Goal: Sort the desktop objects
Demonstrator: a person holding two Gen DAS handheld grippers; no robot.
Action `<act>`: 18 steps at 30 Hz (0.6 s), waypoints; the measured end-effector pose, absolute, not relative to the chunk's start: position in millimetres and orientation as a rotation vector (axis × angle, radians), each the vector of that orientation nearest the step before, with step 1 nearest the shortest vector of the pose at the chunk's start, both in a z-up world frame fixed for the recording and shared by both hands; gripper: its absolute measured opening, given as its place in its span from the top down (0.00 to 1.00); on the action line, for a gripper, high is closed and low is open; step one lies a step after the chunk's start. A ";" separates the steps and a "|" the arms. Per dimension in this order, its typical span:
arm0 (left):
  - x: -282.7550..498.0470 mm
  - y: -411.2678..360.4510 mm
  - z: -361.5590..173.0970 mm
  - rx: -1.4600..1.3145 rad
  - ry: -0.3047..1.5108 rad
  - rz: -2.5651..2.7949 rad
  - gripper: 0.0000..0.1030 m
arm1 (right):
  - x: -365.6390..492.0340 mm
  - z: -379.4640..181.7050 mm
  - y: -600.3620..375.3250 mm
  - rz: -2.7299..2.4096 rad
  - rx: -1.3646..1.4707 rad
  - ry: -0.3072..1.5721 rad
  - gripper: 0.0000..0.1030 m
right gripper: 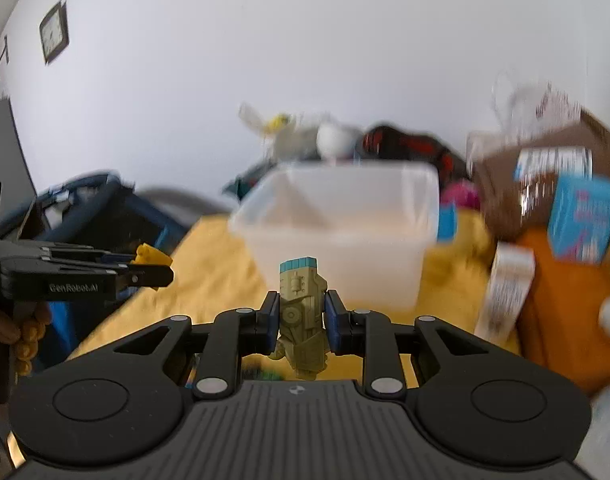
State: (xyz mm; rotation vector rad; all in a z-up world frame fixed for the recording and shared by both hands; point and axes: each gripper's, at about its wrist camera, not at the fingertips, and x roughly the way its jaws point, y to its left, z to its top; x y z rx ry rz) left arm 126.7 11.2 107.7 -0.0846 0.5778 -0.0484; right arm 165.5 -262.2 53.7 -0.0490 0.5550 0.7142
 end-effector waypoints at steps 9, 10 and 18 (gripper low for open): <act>206.0 23.7 161.3 -0.050 0.571 -0.033 0.66 | 235.8 118.1 -241.6 0.682 -0.078 0.486 0.74; 215.6 24.1 161.3 -0.045 0.584 -0.035 0.66 | 244.6 120.3 -237.6 0.682 -0.082 0.493 0.74; 287.4 38.2 133.1 -0.141 0.741 -0.019 0.66 | 308.2 111.5 -206.1 0.645 -0.103 0.633 0.74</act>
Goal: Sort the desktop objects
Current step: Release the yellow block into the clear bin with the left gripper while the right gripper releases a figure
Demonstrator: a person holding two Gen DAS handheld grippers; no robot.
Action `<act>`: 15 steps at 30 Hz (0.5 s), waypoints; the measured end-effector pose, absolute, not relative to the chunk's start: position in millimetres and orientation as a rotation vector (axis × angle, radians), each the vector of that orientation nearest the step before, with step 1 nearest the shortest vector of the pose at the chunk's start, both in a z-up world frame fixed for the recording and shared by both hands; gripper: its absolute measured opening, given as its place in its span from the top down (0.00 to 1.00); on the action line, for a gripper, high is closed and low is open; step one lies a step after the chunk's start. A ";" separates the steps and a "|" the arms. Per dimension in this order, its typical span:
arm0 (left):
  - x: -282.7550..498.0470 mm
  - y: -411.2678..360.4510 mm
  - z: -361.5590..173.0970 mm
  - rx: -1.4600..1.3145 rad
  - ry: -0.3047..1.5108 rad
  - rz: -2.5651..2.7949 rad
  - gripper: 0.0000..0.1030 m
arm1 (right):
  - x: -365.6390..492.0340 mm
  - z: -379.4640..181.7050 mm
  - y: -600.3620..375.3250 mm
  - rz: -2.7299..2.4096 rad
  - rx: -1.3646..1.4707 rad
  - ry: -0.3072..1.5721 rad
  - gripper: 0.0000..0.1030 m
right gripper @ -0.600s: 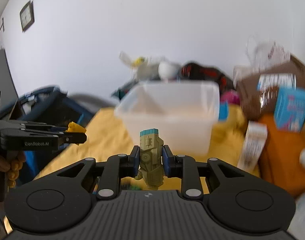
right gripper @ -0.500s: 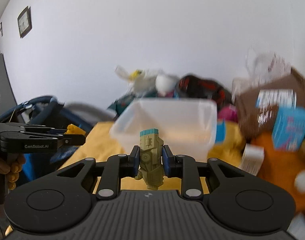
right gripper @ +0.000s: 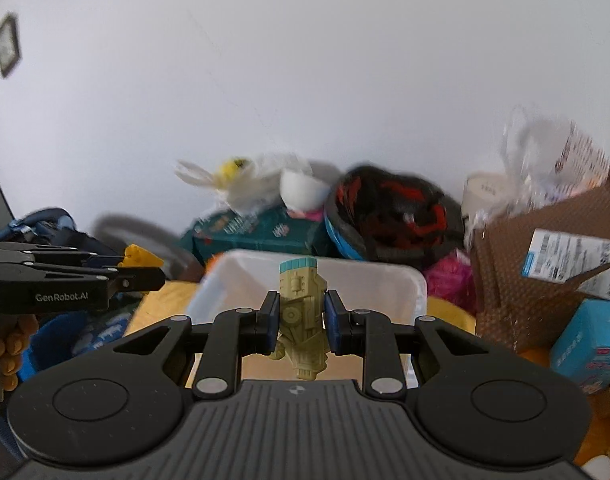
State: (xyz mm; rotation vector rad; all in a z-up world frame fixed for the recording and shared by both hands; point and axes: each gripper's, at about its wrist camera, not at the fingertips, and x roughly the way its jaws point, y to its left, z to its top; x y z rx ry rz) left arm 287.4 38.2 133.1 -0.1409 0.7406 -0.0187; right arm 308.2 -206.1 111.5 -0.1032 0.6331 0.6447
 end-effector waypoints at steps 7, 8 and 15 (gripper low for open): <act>308.2 40.9 109.0 -0.150 0.807 0.016 0.66 | 349.4 86.0 -192.6 0.589 -0.137 0.767 0.74; 310.5 39.7 107.4 -0.145 0.816 0.013 0.66 | 352.8 82.8 -191.3 0.586 -0.142 0.779 0.74; 301.5 36.6 99.2 -0.127 0.772 0.026 0.33 | 361.8 78.0 -182.1 0.586 -0.189 0.763 0.41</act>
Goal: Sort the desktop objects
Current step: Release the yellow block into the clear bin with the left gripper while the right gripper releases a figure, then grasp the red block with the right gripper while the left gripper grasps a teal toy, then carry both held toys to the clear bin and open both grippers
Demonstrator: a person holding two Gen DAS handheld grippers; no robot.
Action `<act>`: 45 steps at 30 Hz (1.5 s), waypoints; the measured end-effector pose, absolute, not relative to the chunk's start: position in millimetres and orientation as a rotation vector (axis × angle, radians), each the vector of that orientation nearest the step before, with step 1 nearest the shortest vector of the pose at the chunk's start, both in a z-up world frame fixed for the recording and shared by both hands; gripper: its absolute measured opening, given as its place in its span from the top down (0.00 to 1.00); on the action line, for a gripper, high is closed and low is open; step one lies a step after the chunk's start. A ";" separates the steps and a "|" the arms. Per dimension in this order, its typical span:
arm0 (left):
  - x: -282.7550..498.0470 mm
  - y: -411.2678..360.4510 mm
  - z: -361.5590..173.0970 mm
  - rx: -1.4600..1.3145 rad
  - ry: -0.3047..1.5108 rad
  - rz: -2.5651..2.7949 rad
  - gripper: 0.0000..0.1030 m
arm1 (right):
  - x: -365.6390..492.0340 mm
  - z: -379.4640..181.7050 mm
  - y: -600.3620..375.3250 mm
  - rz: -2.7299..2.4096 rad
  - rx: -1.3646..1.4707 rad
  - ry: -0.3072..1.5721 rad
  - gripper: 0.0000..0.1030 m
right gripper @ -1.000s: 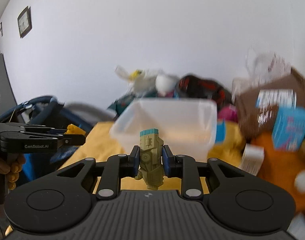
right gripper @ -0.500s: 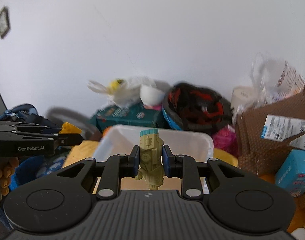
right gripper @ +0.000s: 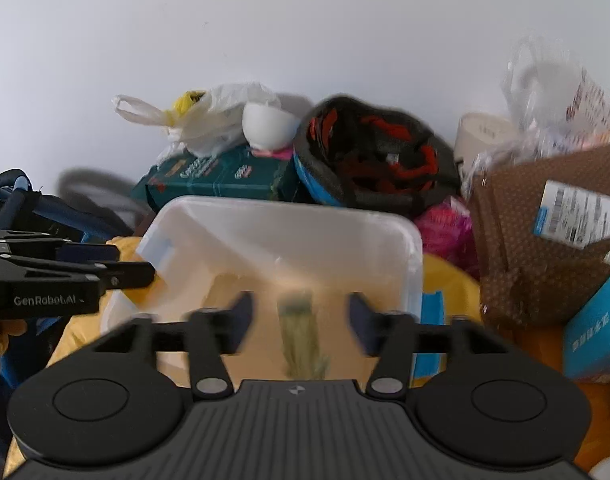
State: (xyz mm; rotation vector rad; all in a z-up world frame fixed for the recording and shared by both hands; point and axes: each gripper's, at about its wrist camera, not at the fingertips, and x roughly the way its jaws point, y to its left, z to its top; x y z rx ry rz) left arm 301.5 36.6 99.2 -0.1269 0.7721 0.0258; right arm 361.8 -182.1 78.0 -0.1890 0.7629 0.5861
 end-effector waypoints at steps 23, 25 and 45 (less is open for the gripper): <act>65.2 11.6 -59.7 -0.045 0.875 -0.034 0.45 | 174.6 -62.4 -284.3 0.632 -0.322 0.828 0.57; 70.2 5.2 -63.2 -0.028 0.877 -0.042 0.45 | 179.0 -70.0 -281.8 0.634 -0.319 0.839 0.58; 68.1 15.2 -59.1 -0.005 0.817 -0.057 0.69 | 183.1 -76.1 -269.7 0.658 -0.247 0.825 0.74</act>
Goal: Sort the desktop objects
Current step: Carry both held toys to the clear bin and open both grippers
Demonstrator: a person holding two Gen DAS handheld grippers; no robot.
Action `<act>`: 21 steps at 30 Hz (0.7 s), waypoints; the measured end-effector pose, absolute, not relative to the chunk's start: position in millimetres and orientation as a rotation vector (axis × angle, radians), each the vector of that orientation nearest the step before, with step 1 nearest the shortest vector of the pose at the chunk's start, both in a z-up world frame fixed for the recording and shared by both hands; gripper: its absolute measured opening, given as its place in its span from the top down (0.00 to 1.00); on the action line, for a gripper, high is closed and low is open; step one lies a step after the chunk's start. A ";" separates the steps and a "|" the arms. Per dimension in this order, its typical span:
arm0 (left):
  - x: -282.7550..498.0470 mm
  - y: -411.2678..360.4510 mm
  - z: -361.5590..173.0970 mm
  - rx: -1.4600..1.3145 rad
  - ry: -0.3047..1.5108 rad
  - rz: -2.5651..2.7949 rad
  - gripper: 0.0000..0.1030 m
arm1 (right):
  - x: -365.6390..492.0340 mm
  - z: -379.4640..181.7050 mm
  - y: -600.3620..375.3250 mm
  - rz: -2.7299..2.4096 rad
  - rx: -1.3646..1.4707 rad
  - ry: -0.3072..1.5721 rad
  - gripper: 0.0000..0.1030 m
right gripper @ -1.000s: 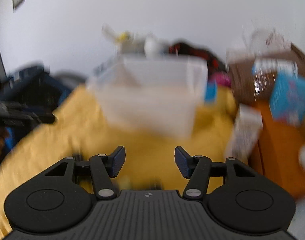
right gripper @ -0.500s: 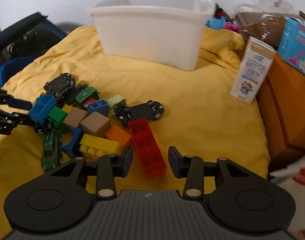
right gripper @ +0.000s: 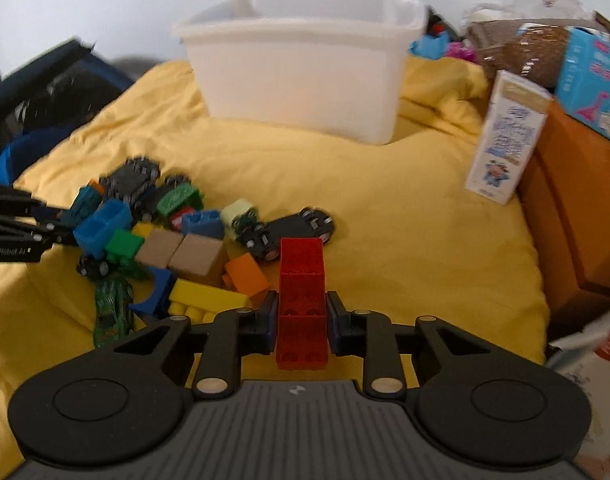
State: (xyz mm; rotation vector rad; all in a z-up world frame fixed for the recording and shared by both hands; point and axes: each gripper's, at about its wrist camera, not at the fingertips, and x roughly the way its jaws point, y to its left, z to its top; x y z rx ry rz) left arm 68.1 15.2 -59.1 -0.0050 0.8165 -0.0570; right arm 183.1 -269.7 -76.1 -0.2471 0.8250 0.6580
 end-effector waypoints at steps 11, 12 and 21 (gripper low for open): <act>89.2 18.8 26.5 -0.020 0.645 -0.096 0.69 | 181.1 -20.0 -284.3 0.645 -0.114 0.696 0.74; 96.3 20.2 36.5 -0.027 0.633 -0.096 0.69 | 184.7 -10.8 -281.3 0.646 -0.106 0.678 0.74; 178.9 26.9 117.9 -0.031 0.581 -0.131 0.69 | 245.3 83.6 -248.9 0.671 -0.071 0.578 0.74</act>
